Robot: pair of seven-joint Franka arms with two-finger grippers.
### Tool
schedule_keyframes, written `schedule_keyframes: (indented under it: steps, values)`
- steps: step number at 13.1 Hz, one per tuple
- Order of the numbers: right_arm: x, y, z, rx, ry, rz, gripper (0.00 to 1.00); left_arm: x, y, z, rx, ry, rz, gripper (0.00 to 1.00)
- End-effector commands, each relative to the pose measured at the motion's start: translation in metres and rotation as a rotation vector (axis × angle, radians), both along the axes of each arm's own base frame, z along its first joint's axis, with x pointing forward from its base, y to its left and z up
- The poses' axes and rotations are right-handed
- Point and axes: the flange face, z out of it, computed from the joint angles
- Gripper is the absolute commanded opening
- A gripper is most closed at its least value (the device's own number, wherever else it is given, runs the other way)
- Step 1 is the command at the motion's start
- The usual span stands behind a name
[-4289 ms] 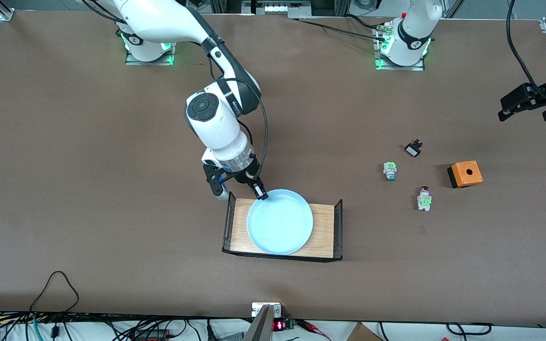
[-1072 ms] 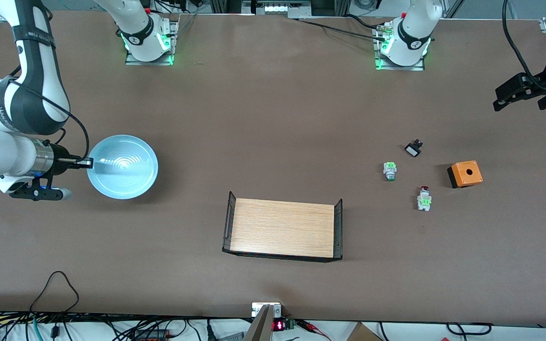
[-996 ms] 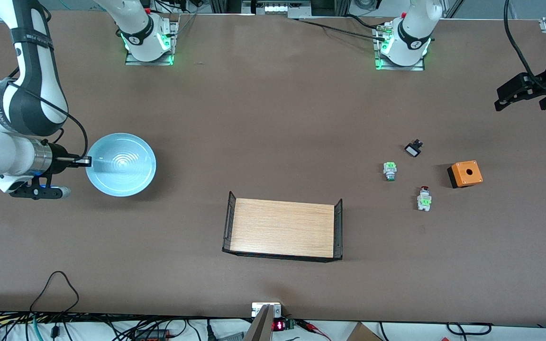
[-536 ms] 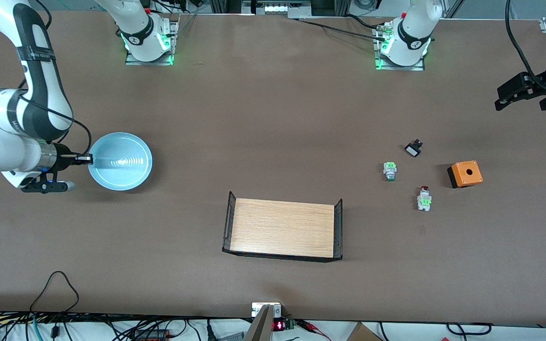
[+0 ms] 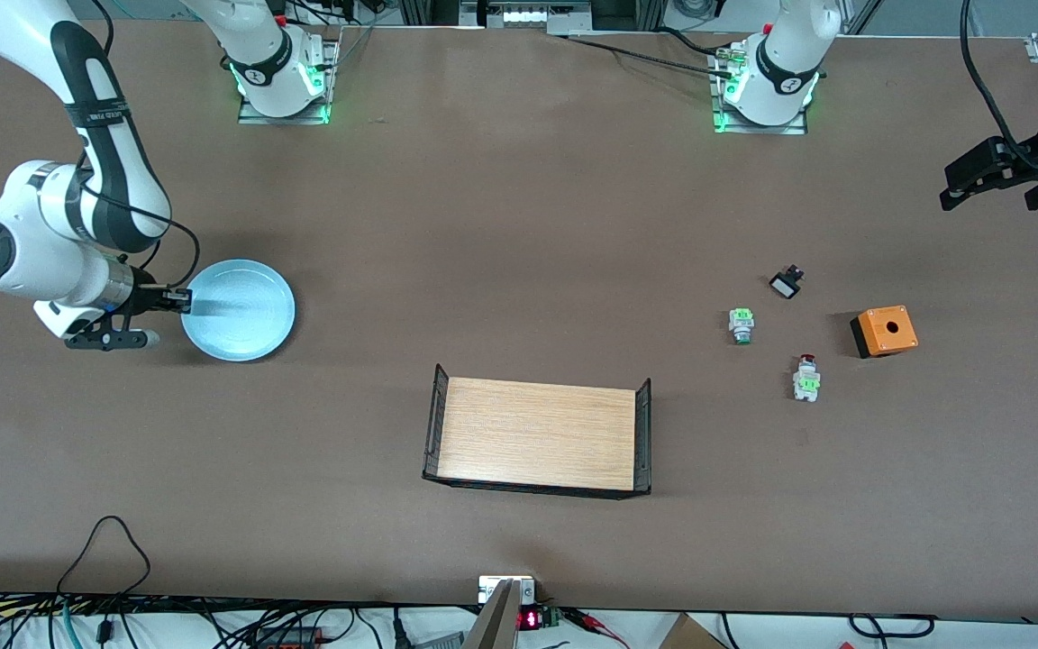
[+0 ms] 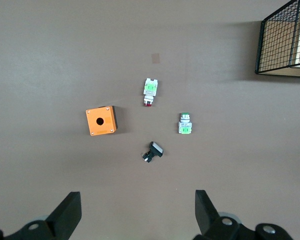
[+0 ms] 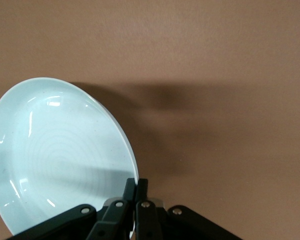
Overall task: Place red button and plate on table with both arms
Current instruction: 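Lower the blue plate flat onto the table with the right gripper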
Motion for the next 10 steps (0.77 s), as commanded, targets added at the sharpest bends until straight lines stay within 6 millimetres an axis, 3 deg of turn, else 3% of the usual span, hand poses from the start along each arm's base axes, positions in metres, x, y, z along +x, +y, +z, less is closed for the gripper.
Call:
schedule_keyframes:
  steps: [1, 3, 4, 5, 7, 10]
  values:
    - [-0.028, 0.000, -0.012, 0.003, -0.034, 0.030, 0.00, 0.000, 0.004, 0.008, -0.017, -0.002, -0.019, 1.00]
    - [-0.033, -0.008, -0.021, 0.004, -0.033, 0.043, 0.05, 0.000, 0.003, 0.008, -0.017, 0.000, -0.021, 1.00]
    - [-0.033, -0.008, -0.021, 0.009, -0.032, 0.029, 0.41, 0.000, 0.004, 0.008, -0.017, 0.000, -0.019, 1.00]
    - [-0.031, -0.009, -0.018, 0.010, -0.034, 0.010, 0.99, 0.000, 0.003, 0.008, -0.017, 0.000, -0.021, 1.00]
    - [-0.026, -0.004, -0.006, 0.009, -0.043, -0.016, 1.00, 0.000, 0.003, 0.008, -0.017, -0.002, -0.019, 1.00]
    - [-0.006, 0.031, 0.017, 0.014, -0.027, -0.078, 1.00, 0.000, 0.003, 0.008, -0.017, -0.002, -0.016, 1.00]
